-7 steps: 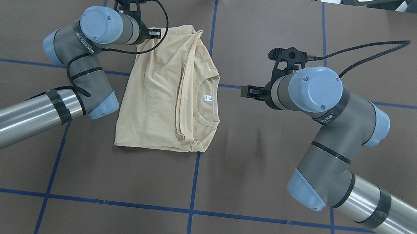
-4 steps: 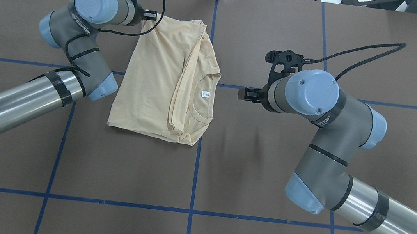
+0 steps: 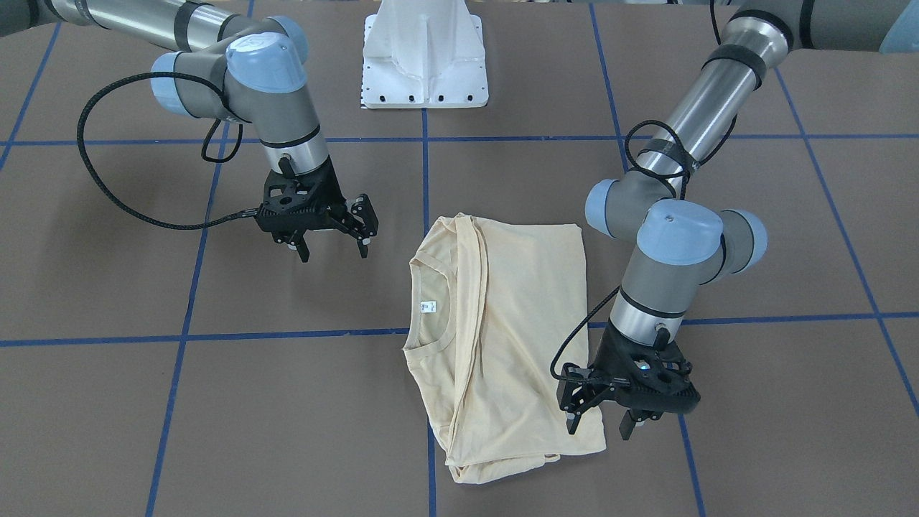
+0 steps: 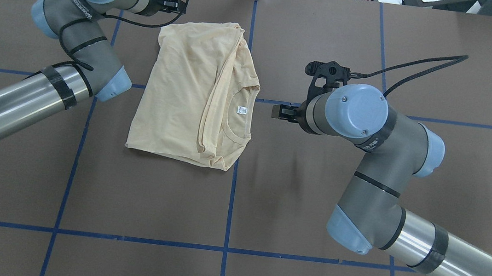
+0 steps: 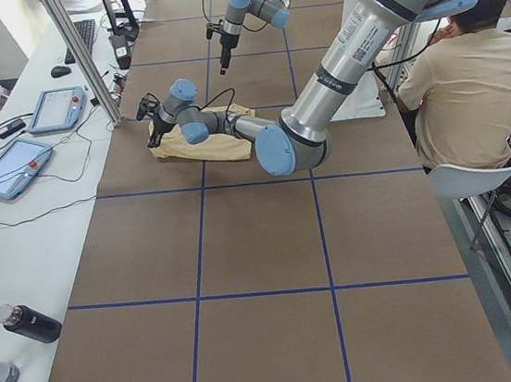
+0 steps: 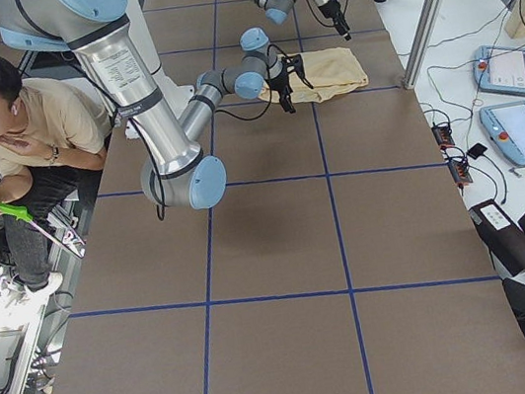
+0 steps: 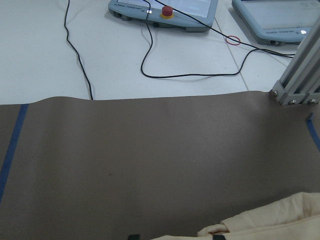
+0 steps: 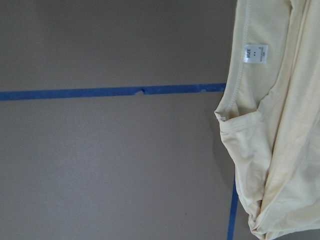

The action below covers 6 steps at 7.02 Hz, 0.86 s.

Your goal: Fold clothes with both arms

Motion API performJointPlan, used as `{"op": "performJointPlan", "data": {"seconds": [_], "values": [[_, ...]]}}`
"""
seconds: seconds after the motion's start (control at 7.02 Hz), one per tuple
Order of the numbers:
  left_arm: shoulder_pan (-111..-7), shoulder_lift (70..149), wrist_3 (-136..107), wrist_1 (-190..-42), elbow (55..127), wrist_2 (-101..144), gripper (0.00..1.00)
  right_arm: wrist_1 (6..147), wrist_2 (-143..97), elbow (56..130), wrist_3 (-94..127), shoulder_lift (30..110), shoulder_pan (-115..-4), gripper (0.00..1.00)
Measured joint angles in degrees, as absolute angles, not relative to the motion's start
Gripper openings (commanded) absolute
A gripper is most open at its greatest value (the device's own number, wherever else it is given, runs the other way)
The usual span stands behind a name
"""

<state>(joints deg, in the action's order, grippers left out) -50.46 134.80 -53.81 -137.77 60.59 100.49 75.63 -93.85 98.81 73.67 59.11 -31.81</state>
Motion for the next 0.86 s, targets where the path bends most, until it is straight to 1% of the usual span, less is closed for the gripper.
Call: {"op": "performJointPlan", "data": {"seconds": [0.14, 0.43, 0.57, 0.71, 0.86], "values": [[-51.1, 133.0, -52.2, -137.7, 62.5, 102.5, 1.0, 75.7, -92.0, 96.6, 77.9, 56.8, -30.3, 0.91], [-51.5, 129.5, -51.1, -137.8, 66.0, 103.6, 1.0, 75.8, -85.9, 92.4, 86.7, 53.1, -26.0, 0.73], [-51.5, 128.9, -51.0, -137.9, 66.6, 103.6, 1.0, 75.9, -83.4, 91.1, 90.6, 52.0, -24.1, 0.66], [-51.5, 128.7, -51.0, -137.9, 66.8, 103.6, 1.0, 75.9, -81.7, 89.1, 93.4, 50.3, -22.9, 0.62], [-51.5, 128.6, -51.0, -137.9, 66.8, 103.6, 1.0, 75.9, -81.0, 87.1, 94.7, 48.7, -22.3, 0.62]]}}
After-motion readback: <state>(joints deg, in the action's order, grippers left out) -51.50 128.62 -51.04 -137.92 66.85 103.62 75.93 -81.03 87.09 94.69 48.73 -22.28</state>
